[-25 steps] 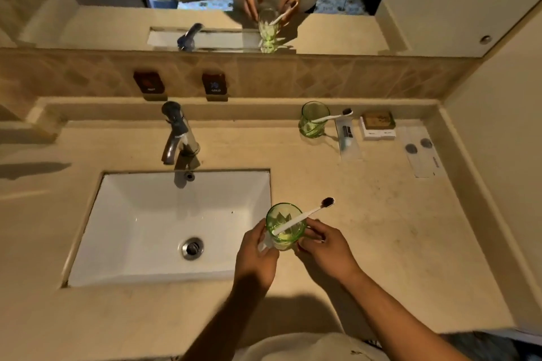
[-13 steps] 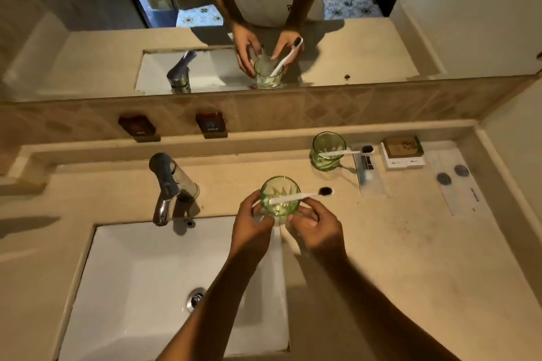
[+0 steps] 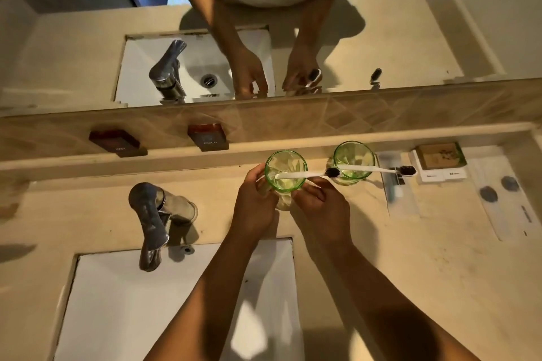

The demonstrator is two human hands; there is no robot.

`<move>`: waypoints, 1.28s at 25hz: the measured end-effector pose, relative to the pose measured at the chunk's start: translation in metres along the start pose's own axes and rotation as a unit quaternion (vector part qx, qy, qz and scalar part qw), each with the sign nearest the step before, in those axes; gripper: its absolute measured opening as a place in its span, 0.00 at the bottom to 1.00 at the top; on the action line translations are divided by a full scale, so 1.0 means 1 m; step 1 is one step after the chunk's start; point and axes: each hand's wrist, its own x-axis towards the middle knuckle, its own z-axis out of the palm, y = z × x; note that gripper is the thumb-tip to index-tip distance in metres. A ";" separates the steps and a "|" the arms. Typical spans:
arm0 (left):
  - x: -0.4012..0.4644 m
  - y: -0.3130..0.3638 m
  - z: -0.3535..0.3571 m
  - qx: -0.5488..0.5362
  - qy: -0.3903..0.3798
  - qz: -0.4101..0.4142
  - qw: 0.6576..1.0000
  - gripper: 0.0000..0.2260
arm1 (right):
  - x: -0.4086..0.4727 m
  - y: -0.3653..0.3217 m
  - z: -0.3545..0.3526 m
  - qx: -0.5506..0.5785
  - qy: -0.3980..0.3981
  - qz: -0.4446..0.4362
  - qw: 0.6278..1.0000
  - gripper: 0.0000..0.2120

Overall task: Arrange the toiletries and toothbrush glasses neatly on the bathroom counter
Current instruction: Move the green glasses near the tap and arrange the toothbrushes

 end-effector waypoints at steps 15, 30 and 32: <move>0.010 0.003 0.011 0.003 -0.023 -0.014 1.000 0.29 | 0.018 0.006 0.008 0.047 0.011 0.048 0.998 0.15; 0.012 -0.053 -0.016 0.299 0.094 0.095 0.945 0.20 | 0.002 0.014 0.002 0.113 0.073 0.072 0.988 0.13; 0.018 -0.067 -0.026 0.394 0.074 0.131 0.907 0.20 | 0.001 0.009 0.003 0.111 0.077 0.073 0.988 0.13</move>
